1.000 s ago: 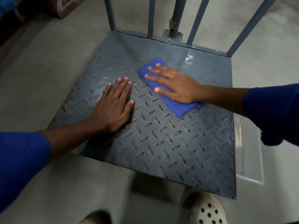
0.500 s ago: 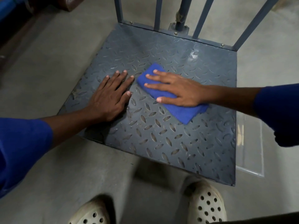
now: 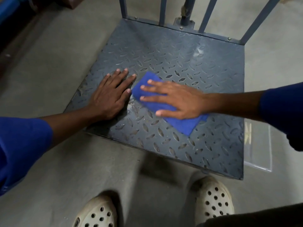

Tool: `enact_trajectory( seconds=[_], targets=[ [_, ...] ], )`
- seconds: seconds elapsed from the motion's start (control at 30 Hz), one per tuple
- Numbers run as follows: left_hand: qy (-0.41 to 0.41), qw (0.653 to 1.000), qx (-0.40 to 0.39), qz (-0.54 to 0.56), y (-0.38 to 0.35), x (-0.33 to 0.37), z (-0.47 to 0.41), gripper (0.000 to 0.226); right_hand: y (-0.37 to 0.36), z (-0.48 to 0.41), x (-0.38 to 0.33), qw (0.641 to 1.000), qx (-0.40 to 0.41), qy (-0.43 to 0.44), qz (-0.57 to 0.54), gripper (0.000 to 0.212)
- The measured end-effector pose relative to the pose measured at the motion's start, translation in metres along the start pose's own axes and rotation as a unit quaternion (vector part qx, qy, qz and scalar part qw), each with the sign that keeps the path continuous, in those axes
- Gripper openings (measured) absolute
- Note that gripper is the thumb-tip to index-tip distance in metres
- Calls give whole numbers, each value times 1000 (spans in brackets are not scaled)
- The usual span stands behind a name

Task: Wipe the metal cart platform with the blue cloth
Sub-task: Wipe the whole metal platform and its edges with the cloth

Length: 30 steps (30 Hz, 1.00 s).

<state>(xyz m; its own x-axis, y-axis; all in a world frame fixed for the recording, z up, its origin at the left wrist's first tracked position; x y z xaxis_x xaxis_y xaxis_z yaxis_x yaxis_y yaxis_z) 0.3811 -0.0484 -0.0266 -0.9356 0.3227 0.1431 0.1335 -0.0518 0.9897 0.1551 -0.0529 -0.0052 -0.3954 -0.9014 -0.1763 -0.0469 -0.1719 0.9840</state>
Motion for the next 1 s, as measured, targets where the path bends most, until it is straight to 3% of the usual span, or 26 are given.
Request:
enact_trajectory(
  seconds=[0.1, 0.17, 0.33, 0.47, 0.53, 0.63, 0.73, 0.9, 1.0],
  targets=[
    [2, 1000, 5, -2, 1, -3, 4, 62, 7, 1, 23, 991, 35, -129, -13, 71],
    [0, 1000, 10, -4, 0, -3, 4, 61, 2, -2, 9, 991, 19, -129, -15, 75],
    [-7, 1000, 13, -12, 1, -4, 5, 62, -18, 5, -68, 996, -19, 84, 4, 71],
    [-17, 1000, 6, -22, 0, -7, 7, 65, -16, 5, -70, 982, -42, 181, -37, 64],
    [-15, 1000, 4, -23, 1, -8, 11, 65, -7, 2, -43, 986, -34, 159, -28, 64],
    [-12, 1000, 8, -26, 2, -9, 17, 63, 6, -1, 0, 1000, 14, 26, -10, 66],
    [-12, 999, 14, -29, 2, -10, 21, 61, 3, -3, -5, 999, 24, -44, -14, 74],
    [-17, 1000, 2, -21, 6, -7, 23, 65, -25, 2, -97, 983, -48, 177, -24, 70],
    [-19, 1000, 4, -25, 7, -8, 23, 65, -27, 1, -109, 967, -64, 243, -38, 66]
  ],
)
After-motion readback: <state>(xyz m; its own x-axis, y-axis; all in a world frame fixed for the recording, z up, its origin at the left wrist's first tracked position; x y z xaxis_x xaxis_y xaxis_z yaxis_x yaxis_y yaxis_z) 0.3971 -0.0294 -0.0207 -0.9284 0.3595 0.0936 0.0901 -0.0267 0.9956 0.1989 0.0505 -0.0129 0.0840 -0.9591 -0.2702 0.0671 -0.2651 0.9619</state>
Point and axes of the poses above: each hand's wrist, its own z-axis away from the middle knuckle, its own y-axis out of the back of the hand, x = y × z, the point moved 5 cm from there along -z, towards the middle knuckle, and after that the axes turned 5 degrees about -z, right-handed, at the moved point
